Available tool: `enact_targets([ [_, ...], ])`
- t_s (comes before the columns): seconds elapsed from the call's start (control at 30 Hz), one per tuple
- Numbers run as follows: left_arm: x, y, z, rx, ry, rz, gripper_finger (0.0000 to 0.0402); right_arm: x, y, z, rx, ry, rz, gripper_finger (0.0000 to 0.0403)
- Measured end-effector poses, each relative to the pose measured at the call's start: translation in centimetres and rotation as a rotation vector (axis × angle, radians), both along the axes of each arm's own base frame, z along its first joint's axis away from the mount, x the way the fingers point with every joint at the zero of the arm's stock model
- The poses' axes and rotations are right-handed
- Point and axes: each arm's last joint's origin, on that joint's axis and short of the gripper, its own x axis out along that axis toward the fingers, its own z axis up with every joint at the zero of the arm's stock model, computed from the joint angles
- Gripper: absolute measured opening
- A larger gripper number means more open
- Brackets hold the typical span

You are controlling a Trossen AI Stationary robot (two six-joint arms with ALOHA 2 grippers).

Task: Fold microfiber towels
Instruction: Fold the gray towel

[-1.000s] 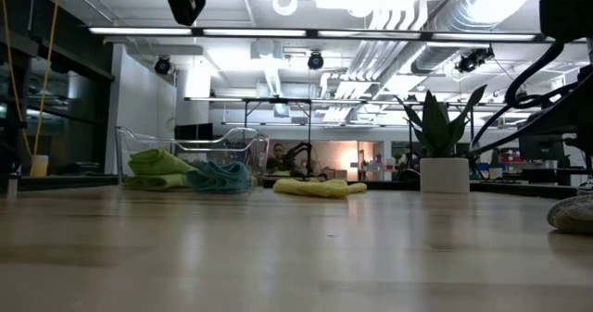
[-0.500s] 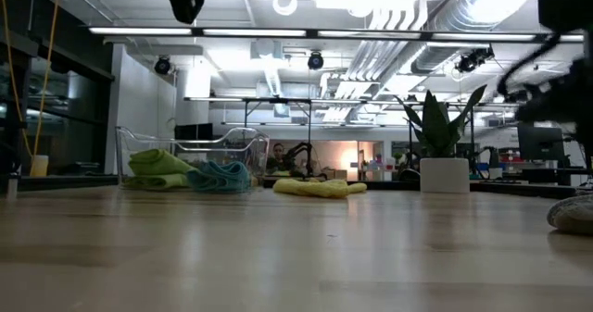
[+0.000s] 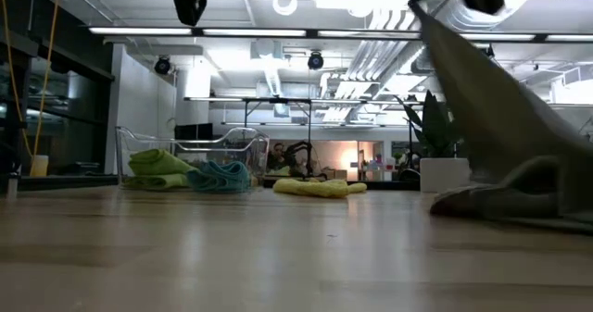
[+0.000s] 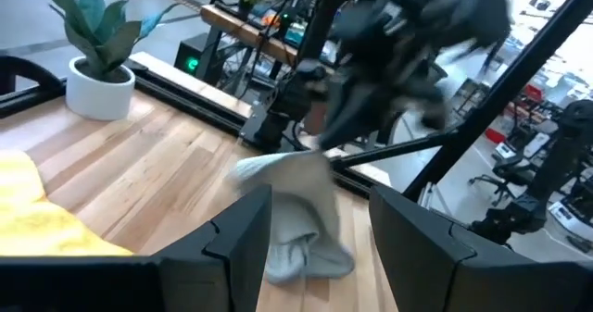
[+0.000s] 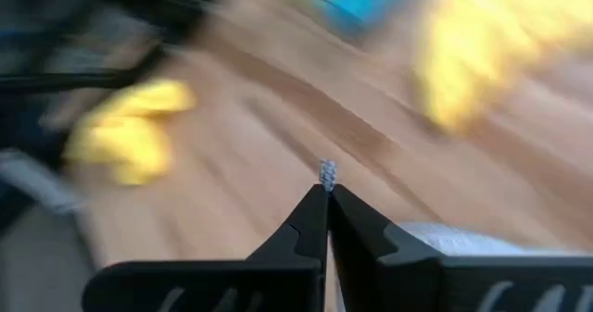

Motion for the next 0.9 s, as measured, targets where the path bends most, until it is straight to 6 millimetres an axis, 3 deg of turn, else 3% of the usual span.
enact_targets([
  [0.17, 1.0, 0.2, -0.5, 0.0, -0.01, 0.009, 0.0172, 1.9, -0.3, 2.7, -0.096, -0.2, 0.226, 0.0],
  [0.37, 2.7, -0.7, -1.7, -0.013, 0.003, -0.087, 0.0172, 2.7, -0.8, 3.8, -0.115, -0.309, 0.301, 0.0],
  [0.63, 4.7, -3.8, -3.2, 0.032, 0.025, -0.114, 0.0172, 3.7, -2.6, 3.1, -0.001, -0.297, 0.147, 0.0],
  [0.9, 5.8, -6.0, -1.4, 0.274, 0.015, -0.076, 0.0172, 6.4, -4.7, 0.3, 0.188, -0.251, -0.076, 0.0],
])
